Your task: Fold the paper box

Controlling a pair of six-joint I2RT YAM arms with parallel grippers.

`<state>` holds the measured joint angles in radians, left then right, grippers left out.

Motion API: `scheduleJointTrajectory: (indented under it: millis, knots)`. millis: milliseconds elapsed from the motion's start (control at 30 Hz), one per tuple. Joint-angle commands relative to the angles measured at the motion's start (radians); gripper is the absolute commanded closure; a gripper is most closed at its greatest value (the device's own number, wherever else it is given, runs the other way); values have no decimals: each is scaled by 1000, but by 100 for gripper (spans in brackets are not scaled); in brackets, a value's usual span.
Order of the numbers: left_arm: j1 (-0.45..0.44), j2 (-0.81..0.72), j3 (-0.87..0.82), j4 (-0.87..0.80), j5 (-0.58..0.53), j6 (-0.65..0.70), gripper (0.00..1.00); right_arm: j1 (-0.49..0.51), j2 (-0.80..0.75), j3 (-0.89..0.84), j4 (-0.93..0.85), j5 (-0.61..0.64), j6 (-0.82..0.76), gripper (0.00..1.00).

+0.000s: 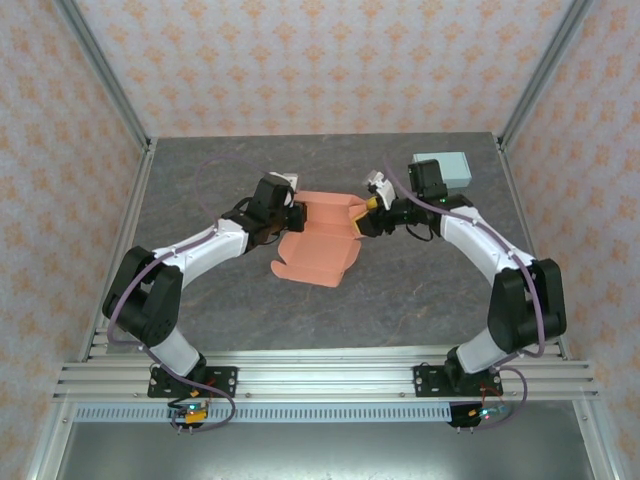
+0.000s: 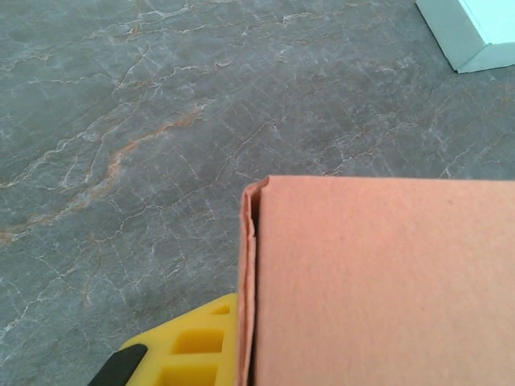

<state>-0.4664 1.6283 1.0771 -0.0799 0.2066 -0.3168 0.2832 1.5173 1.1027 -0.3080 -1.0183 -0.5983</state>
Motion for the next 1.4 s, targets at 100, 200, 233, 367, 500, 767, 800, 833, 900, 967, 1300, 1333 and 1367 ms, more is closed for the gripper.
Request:
scheduleJointTrajectory:
  millis: [100, 200, 233, 367, 500, 767, 800, 833, 900, 967, 1300, 1333, 1367]
  knots:
    - [5, 16, 43, -22, -64, -74, 100, 69, -102, -120, 326, 232, 227, 59]
    - [5, 17, 52, -37, -77, -95, 100, 124, -124, -170, 418, 412, 278, 59]
    - [5, 17, 55, -47, -85, -101, 100, 138, -129, -180, 442, 450, 292, 57]
    - [5, 17, 55, -71, -116, -121, 100, 181, -123, -183, 463, 501, 313, 52]
    - [5, 22, 57, -84, -129, -141, 100, 237, -122, -178, 453, 667, 331, 47]
    - [6, 36, 55, -95, -162, -175, 100, 375, -90, -131, 391, 1023, 420, 58]
    - [5, 43, 60, -102, -164, -178, 100, 395, -79, -130, 395, 1064, 424, 60]
    - [6, 48, 66, -111, -165, -182, 100, 413, -63, -128, 403, 1106, 431, 62]
    - [4, 57, 78, -126, -167, -189, 100, 436, -37, -124, 421, 1176, 449, 64]
    - [4, 61, 83, -134, -171, -196, 100, 458, -9, -108, 433, 1242, 468, 65]
    - [-9, 42, 80, -127, -176, -212, 100, 493, 190, -12, 499, 1456, 488, 73]
    - [-12, 39, 78, -126, -173, -211, 100, 493, 206, 2, 501, 1460, 489, 72]
    - [-14, 37, 77, -126, -171, -212, 100, 488, 217, 11, 505, 1453, 493, 72]
